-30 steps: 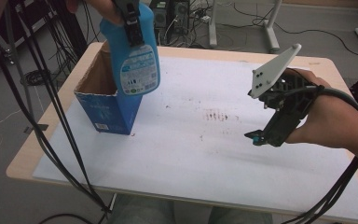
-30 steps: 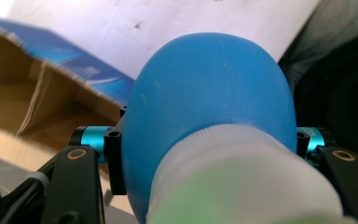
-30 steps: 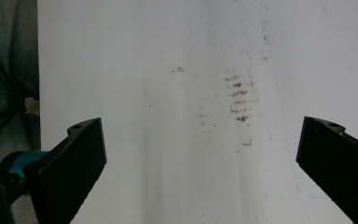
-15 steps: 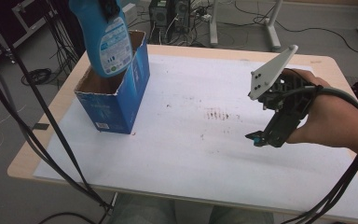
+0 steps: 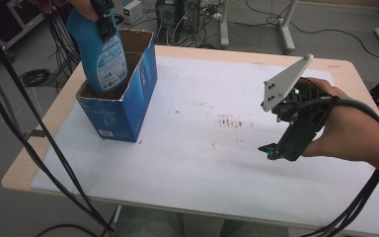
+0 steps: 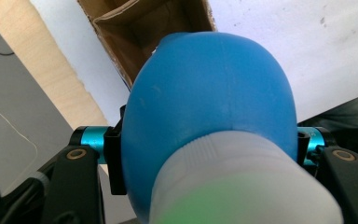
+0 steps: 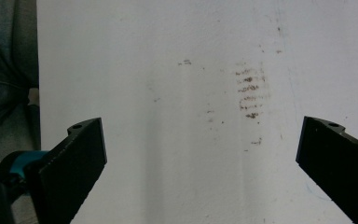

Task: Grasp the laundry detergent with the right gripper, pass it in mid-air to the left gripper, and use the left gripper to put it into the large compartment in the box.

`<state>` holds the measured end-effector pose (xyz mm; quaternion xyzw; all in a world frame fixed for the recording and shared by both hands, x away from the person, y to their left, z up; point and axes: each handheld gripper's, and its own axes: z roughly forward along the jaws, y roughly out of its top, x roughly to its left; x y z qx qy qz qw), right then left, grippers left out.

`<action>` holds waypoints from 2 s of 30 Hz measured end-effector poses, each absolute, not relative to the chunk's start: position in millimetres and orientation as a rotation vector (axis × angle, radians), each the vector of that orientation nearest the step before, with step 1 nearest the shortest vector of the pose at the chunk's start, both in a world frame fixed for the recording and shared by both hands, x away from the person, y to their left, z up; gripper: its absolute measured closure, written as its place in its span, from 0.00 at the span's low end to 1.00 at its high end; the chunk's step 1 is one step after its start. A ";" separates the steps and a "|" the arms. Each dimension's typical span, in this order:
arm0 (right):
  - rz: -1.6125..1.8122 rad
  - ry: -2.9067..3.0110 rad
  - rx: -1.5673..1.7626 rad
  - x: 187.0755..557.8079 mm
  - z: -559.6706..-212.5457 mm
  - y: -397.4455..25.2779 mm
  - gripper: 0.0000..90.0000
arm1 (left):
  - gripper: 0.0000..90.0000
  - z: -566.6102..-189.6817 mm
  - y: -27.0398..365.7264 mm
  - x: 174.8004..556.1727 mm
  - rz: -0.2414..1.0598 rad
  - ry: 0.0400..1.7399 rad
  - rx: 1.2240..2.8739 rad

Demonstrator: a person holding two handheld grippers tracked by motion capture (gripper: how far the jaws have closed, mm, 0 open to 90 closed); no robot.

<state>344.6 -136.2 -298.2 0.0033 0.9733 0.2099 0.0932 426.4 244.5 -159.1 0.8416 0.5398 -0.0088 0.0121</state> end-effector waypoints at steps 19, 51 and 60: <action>0.606 2.907 0.038 346.6 -306.9 -137.2 0.01 | 0.42 -228.4 240.4 434.4 -0.059 1.337 2.838; 0.574 2.947 0.026 350.7 -324.0 -124.3 0.01 | 0.41 -292.4 245.4 446.1 -0.096 1.117 2.939; 0.572 2.955 0.022 351.9 -325.5 -122.4 0.01 | 0.31 -279.9 248.0 443.5 -0.074 1.135 2.909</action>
